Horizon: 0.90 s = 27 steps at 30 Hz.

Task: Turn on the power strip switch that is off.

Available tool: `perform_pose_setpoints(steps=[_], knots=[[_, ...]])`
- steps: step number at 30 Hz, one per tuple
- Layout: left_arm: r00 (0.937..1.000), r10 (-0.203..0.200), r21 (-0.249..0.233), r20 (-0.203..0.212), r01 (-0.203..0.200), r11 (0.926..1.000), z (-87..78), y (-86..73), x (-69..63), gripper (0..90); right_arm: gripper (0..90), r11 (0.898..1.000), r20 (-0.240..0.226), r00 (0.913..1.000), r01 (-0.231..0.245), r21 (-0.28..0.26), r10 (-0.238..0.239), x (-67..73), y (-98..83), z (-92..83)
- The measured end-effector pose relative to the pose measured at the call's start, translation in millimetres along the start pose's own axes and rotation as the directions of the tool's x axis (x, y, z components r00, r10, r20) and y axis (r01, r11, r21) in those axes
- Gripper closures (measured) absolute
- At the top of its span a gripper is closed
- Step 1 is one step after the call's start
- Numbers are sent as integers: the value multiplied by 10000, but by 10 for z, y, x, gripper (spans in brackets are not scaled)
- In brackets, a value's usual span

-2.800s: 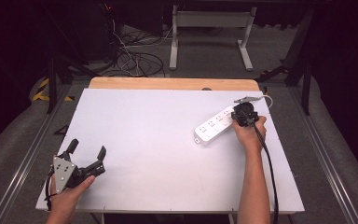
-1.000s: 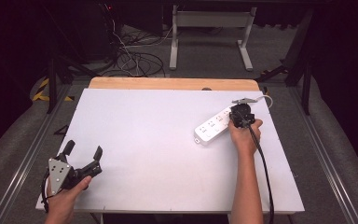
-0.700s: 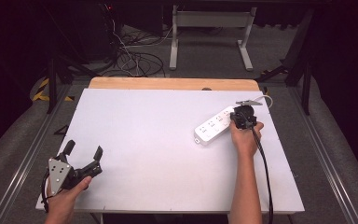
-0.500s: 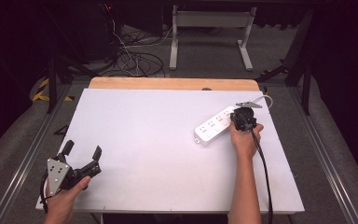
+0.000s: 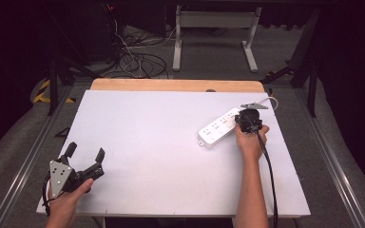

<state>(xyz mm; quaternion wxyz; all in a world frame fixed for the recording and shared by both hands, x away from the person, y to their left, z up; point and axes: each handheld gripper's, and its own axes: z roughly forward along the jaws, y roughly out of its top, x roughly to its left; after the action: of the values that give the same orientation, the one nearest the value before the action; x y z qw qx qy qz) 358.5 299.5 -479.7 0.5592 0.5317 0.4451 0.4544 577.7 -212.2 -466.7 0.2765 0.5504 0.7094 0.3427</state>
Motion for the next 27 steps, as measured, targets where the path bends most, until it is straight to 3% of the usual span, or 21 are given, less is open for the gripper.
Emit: perform_pose_setpoints(steps=[6,10,13,14,19,27], knots=[[10000,-6,20,71,6,10000,26,-8,-28,73,900,9998,-105,9999,132,149,-130,-13,29,-14],[9999,7,28,122,-8,10000,40,-9,-41,73,900,9984,-40,9986,522,200,-522,1,45,-7],[9999,-2,32,111,2,10000,42,-11,-38,73,900,9987,-59,9988,482,177,-481,1,47,-4],[9999,-33,27,115,33,10000,39,-10,-35,73,900,9996,-231,9994,275,-18,-275,-12,50,-22],[10000,-75,28,65,75,10000,37,-11,-19,73,900,9973,-356,9977,559,-478,-576,1,76,-93],[9999,-8,29,137,7,10000,51,-6,-44,73,900,9959,-353,9973,615,-670,-639,-46,81,-242]])
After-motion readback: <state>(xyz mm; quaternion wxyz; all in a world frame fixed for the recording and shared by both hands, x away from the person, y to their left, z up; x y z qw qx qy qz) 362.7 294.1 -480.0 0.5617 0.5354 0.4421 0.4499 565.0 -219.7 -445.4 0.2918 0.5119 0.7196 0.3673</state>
